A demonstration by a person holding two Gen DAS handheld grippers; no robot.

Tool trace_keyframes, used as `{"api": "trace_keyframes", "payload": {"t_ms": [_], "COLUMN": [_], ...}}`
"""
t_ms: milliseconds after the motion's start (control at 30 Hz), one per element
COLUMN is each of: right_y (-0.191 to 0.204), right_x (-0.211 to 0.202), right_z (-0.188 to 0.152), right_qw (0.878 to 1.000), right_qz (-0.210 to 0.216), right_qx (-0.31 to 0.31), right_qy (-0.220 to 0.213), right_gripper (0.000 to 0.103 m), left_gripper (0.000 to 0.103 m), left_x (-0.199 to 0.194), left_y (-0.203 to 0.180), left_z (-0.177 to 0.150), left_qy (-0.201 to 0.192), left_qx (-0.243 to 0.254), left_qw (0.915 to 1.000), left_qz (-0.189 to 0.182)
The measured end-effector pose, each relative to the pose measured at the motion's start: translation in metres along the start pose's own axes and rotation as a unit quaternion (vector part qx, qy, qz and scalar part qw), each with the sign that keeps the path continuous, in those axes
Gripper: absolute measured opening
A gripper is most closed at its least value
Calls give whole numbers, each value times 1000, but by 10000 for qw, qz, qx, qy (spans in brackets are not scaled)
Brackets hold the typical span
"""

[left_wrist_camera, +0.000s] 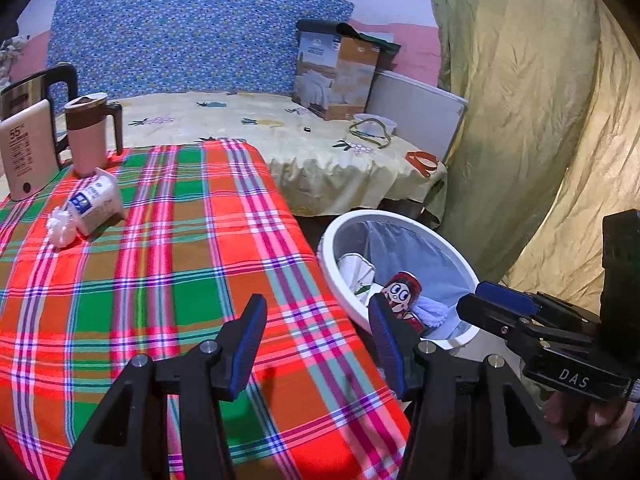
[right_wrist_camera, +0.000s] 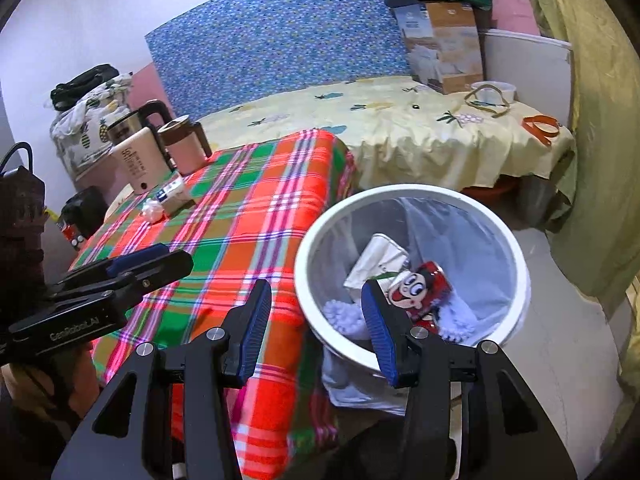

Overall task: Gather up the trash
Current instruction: 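Open both tools to drop the red can and plastic cup into the bin, then move both open tools back over the table toward the tissue and yogurt cup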

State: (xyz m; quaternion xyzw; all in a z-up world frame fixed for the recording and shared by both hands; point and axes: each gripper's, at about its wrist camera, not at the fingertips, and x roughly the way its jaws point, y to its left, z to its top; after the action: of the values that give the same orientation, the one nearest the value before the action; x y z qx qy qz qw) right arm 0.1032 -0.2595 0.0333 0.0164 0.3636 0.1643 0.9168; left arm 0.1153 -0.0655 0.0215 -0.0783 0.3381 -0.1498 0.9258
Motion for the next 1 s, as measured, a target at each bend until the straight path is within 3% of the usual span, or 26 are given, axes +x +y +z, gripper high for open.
{"api": "trace_keyframes", "payload": {"t_ms": [500,1000], "right_y": [30,74], "right_x": [18,54], "right_z": [4,30], "right_qw": [9990,9946], "right_qz": [388,877], "right_qx": [-189,-491], "right_qy": [116,248], "right_gripper": [49,49], "left_gripper": [55,55], "left_x": [-16,-29], "left_y": [37,118], "left_z": [-5,12], "left_qy": [-96,-295], "left_qx": [-221,-572], "left_qw": [9989,9911], "left_qz": [401,1165]}}
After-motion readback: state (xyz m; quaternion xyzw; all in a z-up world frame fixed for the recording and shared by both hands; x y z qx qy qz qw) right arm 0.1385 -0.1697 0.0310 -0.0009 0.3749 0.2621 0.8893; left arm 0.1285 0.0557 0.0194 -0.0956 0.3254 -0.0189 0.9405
